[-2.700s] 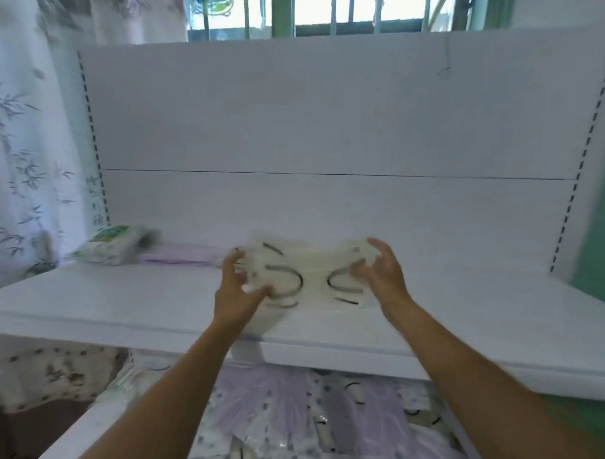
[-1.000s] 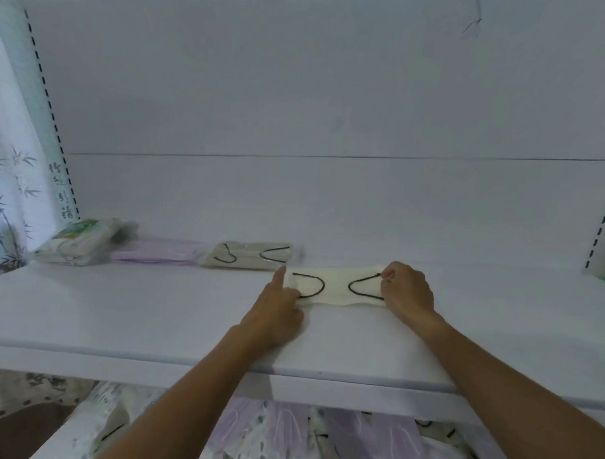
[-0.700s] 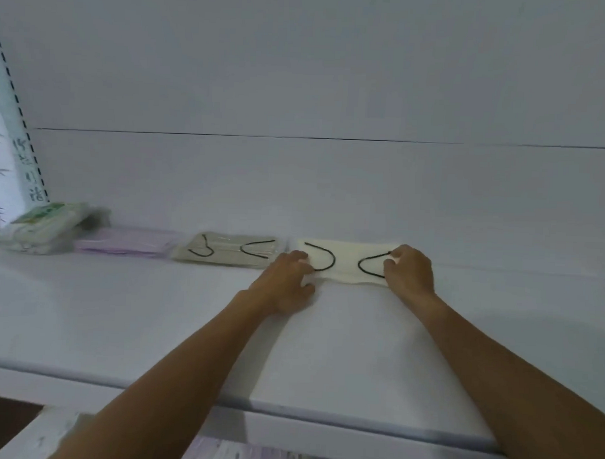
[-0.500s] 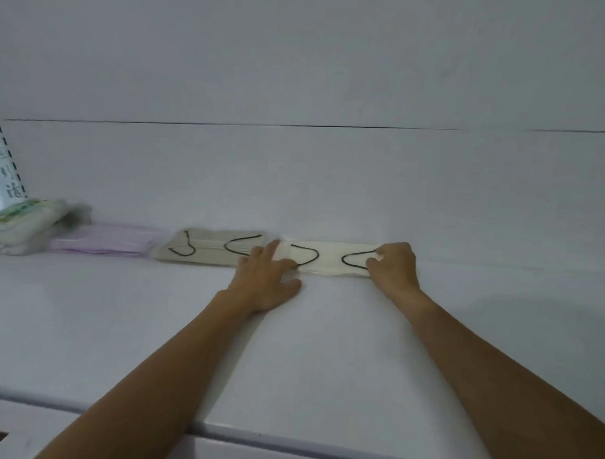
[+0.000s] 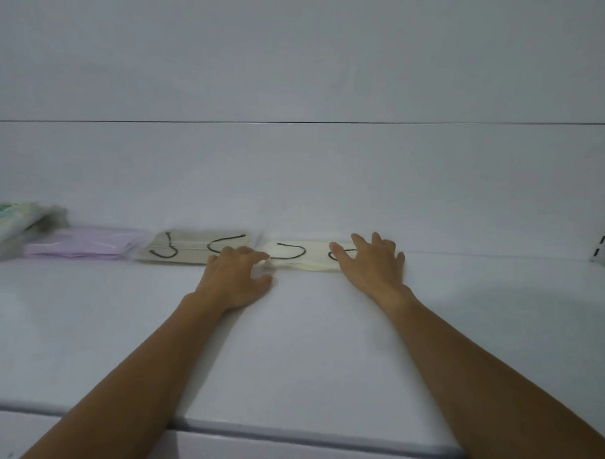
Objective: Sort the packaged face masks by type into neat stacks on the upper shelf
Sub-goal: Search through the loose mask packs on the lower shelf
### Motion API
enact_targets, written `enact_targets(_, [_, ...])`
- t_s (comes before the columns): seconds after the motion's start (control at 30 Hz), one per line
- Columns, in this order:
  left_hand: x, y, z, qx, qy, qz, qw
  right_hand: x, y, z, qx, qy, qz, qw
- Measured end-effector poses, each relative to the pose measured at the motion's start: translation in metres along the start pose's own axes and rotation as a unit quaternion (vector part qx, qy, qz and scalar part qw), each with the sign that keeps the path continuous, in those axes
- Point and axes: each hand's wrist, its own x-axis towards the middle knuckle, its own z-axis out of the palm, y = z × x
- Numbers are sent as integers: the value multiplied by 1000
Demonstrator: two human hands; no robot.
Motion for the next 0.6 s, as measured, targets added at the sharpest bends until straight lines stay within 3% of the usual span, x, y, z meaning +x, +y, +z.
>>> enact_targets(0.1, [-6, -2, -11, -37, 41, 3, 998, -10, -11, -17, 9, 53, -43, 998])
enact_targets(0.17, [-18, -6, -23, -92, 12, 11, 996, -23, -18, -24, 15, 78, -97, 992])
enact_targets(0.27, [-52, -16, -42, -111, -22, 37, 993, -44, -28, -32, -31, 41, -165, 985])
enact_targets(0.6, [-193, -55, -70, -153, 96, 69, 981, -164, -97, -45, 70, 47, -221, 972])
